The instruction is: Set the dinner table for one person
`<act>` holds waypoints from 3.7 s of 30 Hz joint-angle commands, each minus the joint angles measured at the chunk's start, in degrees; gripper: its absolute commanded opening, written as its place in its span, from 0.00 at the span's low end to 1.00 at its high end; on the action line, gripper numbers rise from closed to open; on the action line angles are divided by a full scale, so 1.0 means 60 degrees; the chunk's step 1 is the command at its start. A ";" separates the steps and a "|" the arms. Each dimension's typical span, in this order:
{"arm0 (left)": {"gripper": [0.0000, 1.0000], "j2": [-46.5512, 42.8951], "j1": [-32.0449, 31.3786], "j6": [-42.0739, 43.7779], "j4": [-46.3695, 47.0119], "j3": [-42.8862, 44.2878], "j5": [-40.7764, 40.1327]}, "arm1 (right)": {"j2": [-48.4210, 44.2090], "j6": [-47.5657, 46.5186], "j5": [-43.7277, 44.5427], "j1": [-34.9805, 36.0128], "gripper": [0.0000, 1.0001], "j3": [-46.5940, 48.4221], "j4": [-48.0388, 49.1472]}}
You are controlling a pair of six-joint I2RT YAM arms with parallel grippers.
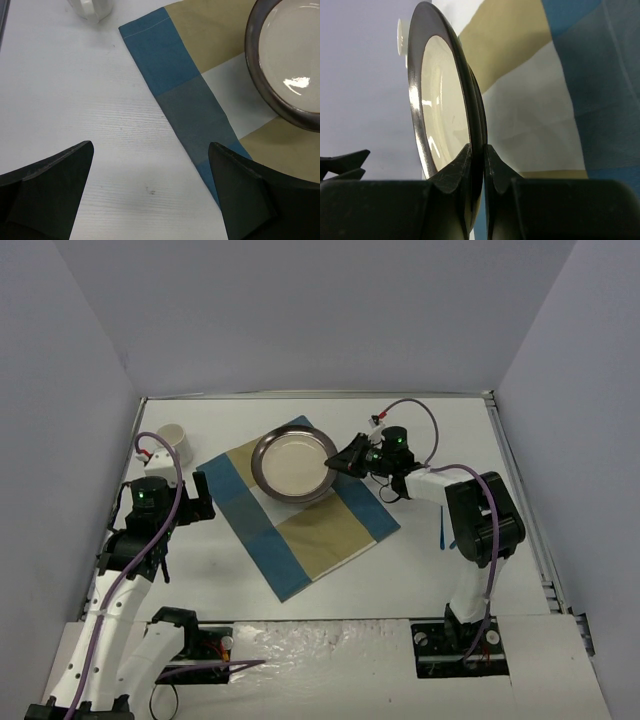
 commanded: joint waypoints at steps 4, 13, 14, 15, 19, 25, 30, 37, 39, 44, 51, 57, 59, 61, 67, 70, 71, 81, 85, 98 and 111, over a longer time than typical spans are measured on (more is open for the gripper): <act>0.97 0.0043 0.0061 0.0059 0.0384 0.0050 -0.0154 | 0.0282 0.0381 -0.0151 0.0530 0.00 0.0699 0.1841; 0.97 0.0100 0.0061 0.0059 0.0399 0.0050 -0.0122 | 0.1213 0.0577 -0.0231 0.0714 0.00 0.0719 0.2459; 0.97 0.0110 0.0061 0.0059 0.0399 0.0050 -0.0122 | 0.1290 0.0567 -0.0233 0.0715 0.00 0.0728 0.2488; 0.97 0.0116 0.0061 0.0059 0.0399 0.0052 -0.0119 | 0.1359 0.0564 -0.0245 0.0715 0.00 0.0737 0.2513; 0.97 0.0102 0.0061 0.0046 0.0399 0.0050 -0.0107 | 0.1566 0.0541 -0.0319 0.0715 0.00 0.0729 0.2580; 0.97 0.0101 0.0061 0.0073 0.0399 0.0050 -0.0134 | 0.1672 0.0241 -0.0187 0.0715 0.00 0.0588 0.2336; 0.97 0.0129 0.0061 0.0031 0.0372 0.0062 -0.0134 | 0.1536 -0.0490 0.0086 0.0713 0.11 0.0493 0.1359; 0.97 0.0167 0.0061 -0.0131 0.0333 0.0064 -0.0231 | 0.1041 -0.1902 0.0643 0.0715 0.53 0.0588 -0.0171; 0.97 0.0206 0.0061 -0.0258 0.0295 0.0073 -0.0371 | 0.0767 -0.2509 0.1036 0.0715 0.63 0.0749 -0.0977; 0.97 0.0472 0.0061 -0.0804 0.0234 0.0342 -0.0714 | -0.0465 -0.3998 0.2383 0.0701 0.75 0.0987 -0.3387; 0.97 0.1836 0.0236 -0.0998 0.0045 0.1802 -0.1501 | -0.2729 -0.5205 0.4457 0.0645 0.87 0.0682 -0.5096; 0.97 0.4171 0.1562 -0.0789 0.0155 0.3714 -0.1013 | -0.4502 -0.5532 0.4758 0.0667 0.90 -0.0102 -0.5421; 0.97 0.4937 0.2121 -0.0762 0.0240 0.4310 -0.0835 | -0.4990 -0.5616 0.4798 0.0671 0.90 -0.0318 -0.5456; 0.96 0.5867 0.2779 -0.0710 0.0423 0.4965 -0.0580 | -0.5513 -0.5666 0.4812 0.0680 0.91 -0.0534 -0.5470; 0.89 0.8001 0.3550 -0.0390 0.1331 0.6144 0.0237 | -0.6621 -0.5577 0.4260 0.0795 0.91 -0.0960 -0.5522; 0.85 0.8915 0.4029 -0.0265 0.1285 0.6922 0.0903 | -0.7016 -0.5640 0.4126 0.0937 0.91 -0.1254 -0.5551; 0.83 0.9128 0.4140 -0.0275 0.1334 0.7085 0.1036 | -0.7068 -0.5680 0.4076 0.0957 0.91 -0.1345 -0.5551; 0.67 1.0691 0.4309 -0.0190 0.1713 0.8133 0.1943 | -0.7432 -0.5952 0.3849 0.0979 0.91 -0.2059 -0.5624; 0.63 1.1181 0.4315 -0.0137 0.1639 0.8454 0.1965 | -0.7422 -0.5943 0.3872 0.0979 0.91 -0.2107 -0.5631; 0.23 1.1868 0.4201 -0.0014 0.1689 0.8793 0.2002 | -0.7450 -0.5877 0.3970 0.0979 0.90 -0.2217 -0.5667; 0.00 0.9789 0.3307 0.0073 0.0970 0.8587 0.1248 | -0.7185 -0.6015 0.4360 0.1221 0.90 -0.1324 -0.6066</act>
